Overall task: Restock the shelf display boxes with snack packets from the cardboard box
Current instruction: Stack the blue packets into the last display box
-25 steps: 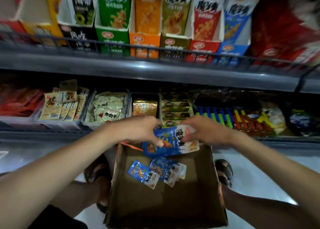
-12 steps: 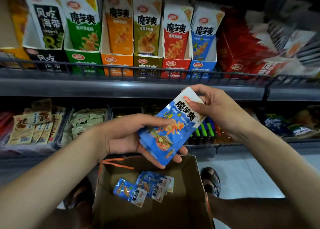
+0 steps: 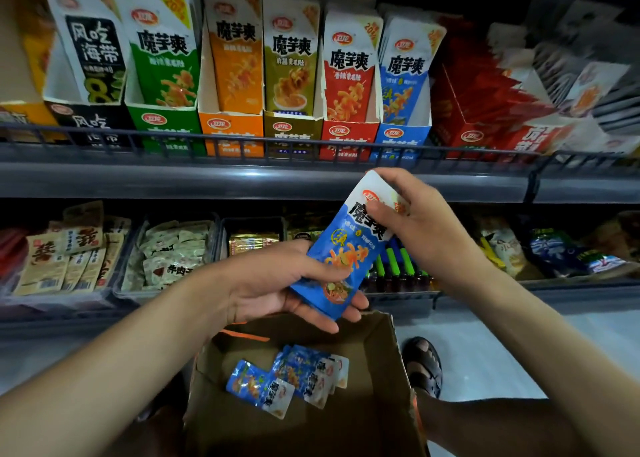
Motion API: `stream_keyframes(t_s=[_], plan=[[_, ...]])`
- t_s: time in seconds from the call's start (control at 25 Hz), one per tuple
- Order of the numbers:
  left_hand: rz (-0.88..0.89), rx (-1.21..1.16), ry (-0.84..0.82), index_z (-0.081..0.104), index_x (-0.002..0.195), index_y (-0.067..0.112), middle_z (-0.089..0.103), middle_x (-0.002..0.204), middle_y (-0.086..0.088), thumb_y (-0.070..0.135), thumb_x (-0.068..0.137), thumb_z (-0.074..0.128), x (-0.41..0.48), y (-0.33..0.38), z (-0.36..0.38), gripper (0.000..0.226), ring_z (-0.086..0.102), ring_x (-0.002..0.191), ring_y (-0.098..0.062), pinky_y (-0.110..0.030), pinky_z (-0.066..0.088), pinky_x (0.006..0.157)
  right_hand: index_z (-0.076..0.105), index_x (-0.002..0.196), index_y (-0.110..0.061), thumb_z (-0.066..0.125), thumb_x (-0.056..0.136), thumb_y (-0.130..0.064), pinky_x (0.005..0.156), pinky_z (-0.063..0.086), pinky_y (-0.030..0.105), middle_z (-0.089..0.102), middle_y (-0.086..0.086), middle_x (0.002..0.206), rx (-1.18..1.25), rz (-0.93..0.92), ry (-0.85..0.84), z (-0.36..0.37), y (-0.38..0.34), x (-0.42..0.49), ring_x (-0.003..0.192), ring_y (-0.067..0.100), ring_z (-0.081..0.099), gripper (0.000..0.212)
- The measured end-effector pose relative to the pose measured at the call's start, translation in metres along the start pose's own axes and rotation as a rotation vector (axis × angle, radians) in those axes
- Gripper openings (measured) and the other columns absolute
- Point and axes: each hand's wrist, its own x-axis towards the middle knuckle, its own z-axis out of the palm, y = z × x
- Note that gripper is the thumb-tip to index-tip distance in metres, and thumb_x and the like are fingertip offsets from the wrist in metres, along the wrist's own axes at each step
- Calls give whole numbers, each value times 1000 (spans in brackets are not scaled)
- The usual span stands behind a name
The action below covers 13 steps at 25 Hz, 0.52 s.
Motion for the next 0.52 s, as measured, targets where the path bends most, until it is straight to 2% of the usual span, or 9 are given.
stream_keyframes(t_s=[0.12,0.24,0.32,0.4,0.52], plan=[[20,29,68,53,122,4,71,108,-20,14,94,58,4,-2,1,30,69,103,-32,-45,58,82,54,126,-23,61,95,-30,87,53,46,61,3,112,-62,19,74,10,-3,-6,102,19,61,33],[27,11,86,56,121,4,71,108,-19,14,95,57,7,0,5,28,68,103,-32,-47,56,87,54,123,-24,62,95,-27,88,51,49,60,3,113,-39,-5,129,14,-6,-7,104,21,60,29],[49,18,102,59,118,6,72,106,-18,17,94,58,8,1,8,27,69,101,-31,-46,57,84,55,122,-25,62,95,-24,89,51,49,60,2,113,-40,-11,158,15,-8,-6,104,20,59,28],[92,79,153,60,116,9,74,101,-14,23,94,60,10,0,13,26,71,96,-28,-44,60,78,56,126,-26,61,96,-24,94,49,42,56,1,117,-67,5,186,14,-10,-6,108,16,56,31],[176,272,279,59,113,15,73,93,-7,29,97,56,18,-5,18,21,72,88,-22,-41,61,73,55,128,-33,58,96,-36,100,47,32,48,0,122,56,73,187,15,-12,-9,113,11,51,33]])
